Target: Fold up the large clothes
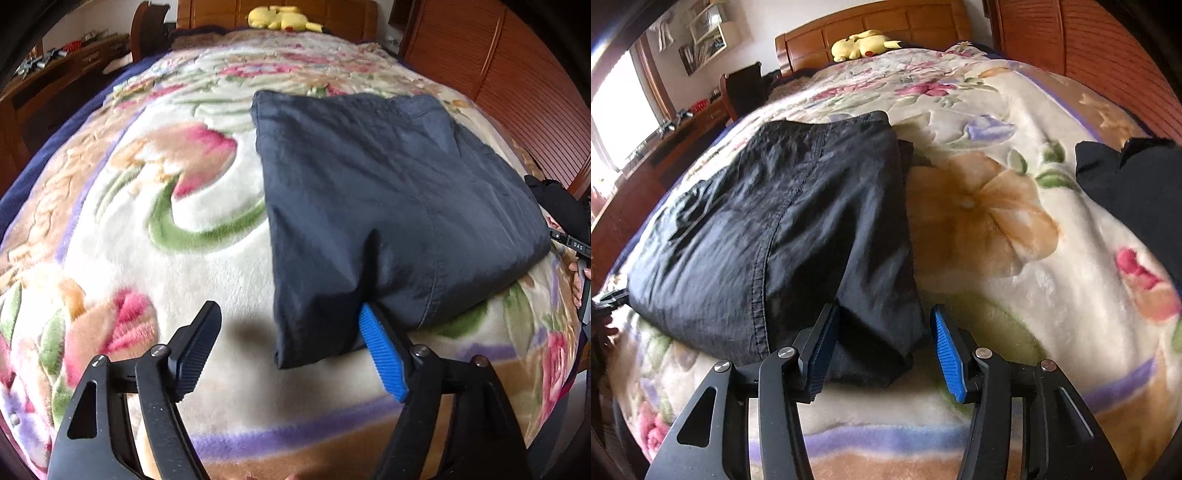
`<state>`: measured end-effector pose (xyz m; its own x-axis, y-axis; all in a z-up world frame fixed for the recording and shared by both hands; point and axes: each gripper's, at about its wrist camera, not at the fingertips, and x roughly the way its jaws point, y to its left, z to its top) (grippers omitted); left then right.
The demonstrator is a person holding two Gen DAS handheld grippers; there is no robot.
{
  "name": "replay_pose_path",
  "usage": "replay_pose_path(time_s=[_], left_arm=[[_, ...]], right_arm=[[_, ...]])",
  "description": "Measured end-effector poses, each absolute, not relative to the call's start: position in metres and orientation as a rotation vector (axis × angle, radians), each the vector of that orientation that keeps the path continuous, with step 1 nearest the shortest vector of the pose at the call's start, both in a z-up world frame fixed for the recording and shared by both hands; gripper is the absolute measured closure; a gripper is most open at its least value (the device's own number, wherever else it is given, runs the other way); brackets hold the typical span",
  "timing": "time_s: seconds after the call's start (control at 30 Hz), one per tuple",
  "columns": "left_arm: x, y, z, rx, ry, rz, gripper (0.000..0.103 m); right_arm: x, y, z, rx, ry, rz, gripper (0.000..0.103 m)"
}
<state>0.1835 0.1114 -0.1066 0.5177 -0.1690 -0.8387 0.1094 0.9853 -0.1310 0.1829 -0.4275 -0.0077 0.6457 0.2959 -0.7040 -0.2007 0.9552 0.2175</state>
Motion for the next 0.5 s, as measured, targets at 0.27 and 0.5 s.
replay_pose_path(time_s=[0.27,0.5], left_arm=[[0.1869,0.1082,-0.1174,-0.047,1.070,-0.159,0.021],[0.1839,0.1089,-0.1134,-0.032,1.077,-0.168,0.021]], right_arm=[[0.1849,-0.4270,-0.0098,0.117,0.828,0.259,0.039],[0.1757,-0.4196,-0.0002,0.062,0.803,0.244,0.032]])
